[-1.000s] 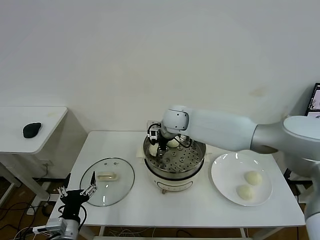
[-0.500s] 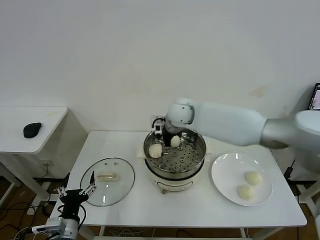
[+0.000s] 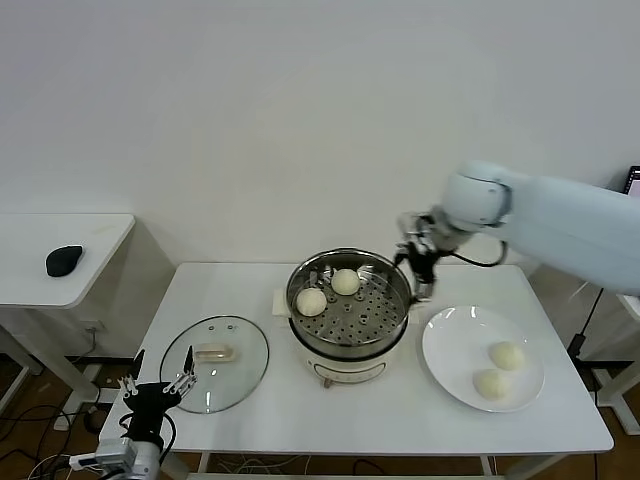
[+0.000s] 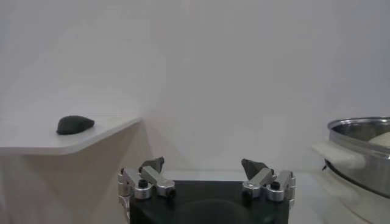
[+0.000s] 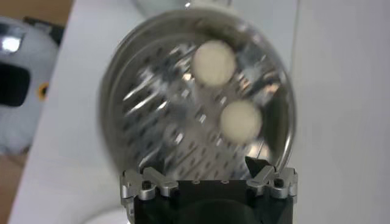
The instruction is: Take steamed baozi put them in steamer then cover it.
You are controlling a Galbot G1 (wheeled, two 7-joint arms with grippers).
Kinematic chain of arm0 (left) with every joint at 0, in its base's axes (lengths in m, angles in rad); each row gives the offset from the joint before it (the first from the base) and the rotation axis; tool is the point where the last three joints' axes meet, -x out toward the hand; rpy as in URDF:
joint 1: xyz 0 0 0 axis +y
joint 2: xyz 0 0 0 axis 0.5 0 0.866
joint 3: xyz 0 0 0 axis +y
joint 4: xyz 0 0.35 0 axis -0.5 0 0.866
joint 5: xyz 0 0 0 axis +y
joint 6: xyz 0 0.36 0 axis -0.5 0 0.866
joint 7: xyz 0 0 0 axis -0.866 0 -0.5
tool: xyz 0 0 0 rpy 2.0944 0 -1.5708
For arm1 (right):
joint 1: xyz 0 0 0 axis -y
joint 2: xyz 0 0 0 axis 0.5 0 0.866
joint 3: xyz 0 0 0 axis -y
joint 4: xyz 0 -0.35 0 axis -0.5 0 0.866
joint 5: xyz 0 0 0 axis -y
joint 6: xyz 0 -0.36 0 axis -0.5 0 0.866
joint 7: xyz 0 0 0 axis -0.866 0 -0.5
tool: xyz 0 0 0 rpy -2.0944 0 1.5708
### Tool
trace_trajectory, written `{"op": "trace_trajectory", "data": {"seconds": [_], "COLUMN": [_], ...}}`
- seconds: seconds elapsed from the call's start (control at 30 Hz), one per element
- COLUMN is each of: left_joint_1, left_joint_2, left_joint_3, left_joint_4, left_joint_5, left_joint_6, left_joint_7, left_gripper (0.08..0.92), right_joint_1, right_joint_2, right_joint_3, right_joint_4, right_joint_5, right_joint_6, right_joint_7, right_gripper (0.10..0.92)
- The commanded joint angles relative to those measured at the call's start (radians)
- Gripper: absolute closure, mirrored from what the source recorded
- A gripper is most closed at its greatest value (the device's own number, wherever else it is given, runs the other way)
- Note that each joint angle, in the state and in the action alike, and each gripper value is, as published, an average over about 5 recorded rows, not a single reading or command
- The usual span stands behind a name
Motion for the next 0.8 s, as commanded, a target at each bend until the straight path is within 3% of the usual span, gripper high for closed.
{"op": "trace_trajectory", "data": {"seconds": [0.03, 0.4, 0.8], "left_joint_1": [0.003, 0.008, 0.011], "left_joint_2": [-0.004, -0.002, -0.006], "left_joint_3": [0.004, 0.003, -0.004], "left_joint_4": [0.002, 0.009, 0.014], "left_joint_5": [0.004, 0.018, 0.026], "left_joint_6": [-0.001, -0.001, -0.001], "left_joint_7": [0.000, 0.000, 0.000], "left_gripper": [0.177, 0.177, 0.177], "right_joint_1": [-0.108, -0.785, -1.068], "right_joint_2": [-0.314, -0.450, -0.376], "right_joint_3": [0.039, 0.574, 0.794], "right_joint_4": [0.113, 0.103, 0.051], "right_joint_5": [-0.233, -0.430, -0.498], "right_joint_6": [0.153, 0.199, 0.174], "right_joint_7": [-0.095, -0.016, 0.038], "right_gripper": [0.203, 0.203, 0.203]}}
